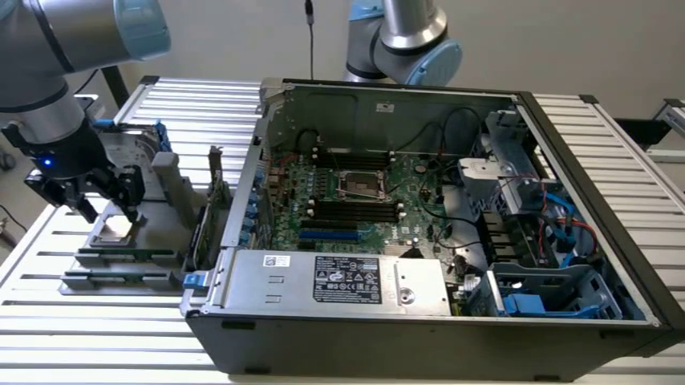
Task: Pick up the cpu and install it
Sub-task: 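Pick up the cpu and move it towards the insertion slot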
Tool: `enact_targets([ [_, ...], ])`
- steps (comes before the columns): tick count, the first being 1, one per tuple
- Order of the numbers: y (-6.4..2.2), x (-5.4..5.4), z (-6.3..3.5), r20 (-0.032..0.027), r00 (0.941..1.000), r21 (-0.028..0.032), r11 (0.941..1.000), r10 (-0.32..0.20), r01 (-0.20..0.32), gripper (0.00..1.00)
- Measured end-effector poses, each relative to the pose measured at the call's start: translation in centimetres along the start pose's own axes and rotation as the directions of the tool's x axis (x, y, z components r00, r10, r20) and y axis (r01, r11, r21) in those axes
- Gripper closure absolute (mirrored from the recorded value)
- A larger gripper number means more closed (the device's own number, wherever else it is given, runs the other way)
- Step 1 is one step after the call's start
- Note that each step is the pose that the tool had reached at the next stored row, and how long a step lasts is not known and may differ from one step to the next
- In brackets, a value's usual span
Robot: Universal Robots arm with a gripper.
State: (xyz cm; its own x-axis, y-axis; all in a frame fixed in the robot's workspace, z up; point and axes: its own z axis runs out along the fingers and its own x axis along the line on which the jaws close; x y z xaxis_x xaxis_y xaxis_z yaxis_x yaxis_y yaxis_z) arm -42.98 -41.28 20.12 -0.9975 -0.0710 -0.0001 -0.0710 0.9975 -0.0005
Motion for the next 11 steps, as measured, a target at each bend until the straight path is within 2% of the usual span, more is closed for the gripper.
enact_targets([
  [8, 0.00, -0.01, 0.05, -0.0001, 1.0000, 0.0007, 1.0000, 0.000, 0.000, 0.35],
  [11, 0.00, -0.01, 0.10, -0.0004, 1.0000, 0.0049, 1.0000, 0.000, 0.000, 0.35],
])
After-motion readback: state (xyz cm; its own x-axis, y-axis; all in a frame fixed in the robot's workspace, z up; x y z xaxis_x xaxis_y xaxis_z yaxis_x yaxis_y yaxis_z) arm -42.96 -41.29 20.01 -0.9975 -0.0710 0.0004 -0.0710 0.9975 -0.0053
